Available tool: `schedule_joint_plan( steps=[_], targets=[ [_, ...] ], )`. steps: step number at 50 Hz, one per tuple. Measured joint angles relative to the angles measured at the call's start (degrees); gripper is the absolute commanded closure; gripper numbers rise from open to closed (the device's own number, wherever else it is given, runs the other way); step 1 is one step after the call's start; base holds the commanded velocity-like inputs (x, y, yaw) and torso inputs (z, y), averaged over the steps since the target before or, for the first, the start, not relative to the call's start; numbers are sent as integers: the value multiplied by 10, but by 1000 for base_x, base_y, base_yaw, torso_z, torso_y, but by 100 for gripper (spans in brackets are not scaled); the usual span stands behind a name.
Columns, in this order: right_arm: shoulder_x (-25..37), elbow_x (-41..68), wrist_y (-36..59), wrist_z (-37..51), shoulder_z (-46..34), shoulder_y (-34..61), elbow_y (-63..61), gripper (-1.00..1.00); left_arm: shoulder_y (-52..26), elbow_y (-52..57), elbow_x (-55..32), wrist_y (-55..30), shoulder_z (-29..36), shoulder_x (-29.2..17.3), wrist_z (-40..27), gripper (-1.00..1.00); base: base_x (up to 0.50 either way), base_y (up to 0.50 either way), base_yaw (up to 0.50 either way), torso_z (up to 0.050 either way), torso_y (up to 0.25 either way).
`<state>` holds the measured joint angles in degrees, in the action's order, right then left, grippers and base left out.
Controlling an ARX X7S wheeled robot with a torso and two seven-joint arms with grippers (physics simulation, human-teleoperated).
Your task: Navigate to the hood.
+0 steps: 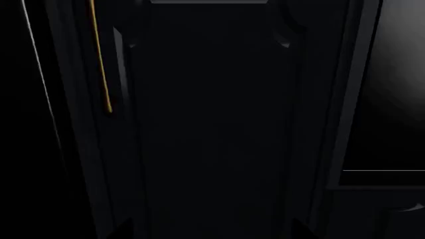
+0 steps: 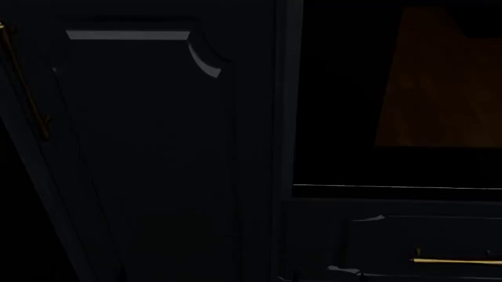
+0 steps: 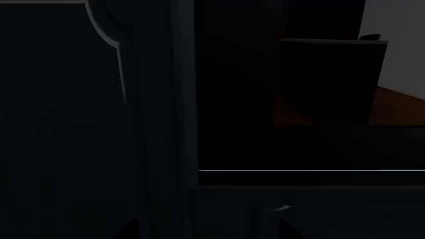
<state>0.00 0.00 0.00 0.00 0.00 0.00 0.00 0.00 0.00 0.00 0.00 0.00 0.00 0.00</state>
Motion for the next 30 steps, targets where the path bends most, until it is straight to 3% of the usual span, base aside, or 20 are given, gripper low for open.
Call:
schedule_joint_plan(
  steps=[30],
  targets=[
    [29, -21, -32, 74, -54, -4, 0, -100, -2, -4, -38, 14, 61, -52, -60, -100, 0, 0, 0, 0, 0]
  ],
)
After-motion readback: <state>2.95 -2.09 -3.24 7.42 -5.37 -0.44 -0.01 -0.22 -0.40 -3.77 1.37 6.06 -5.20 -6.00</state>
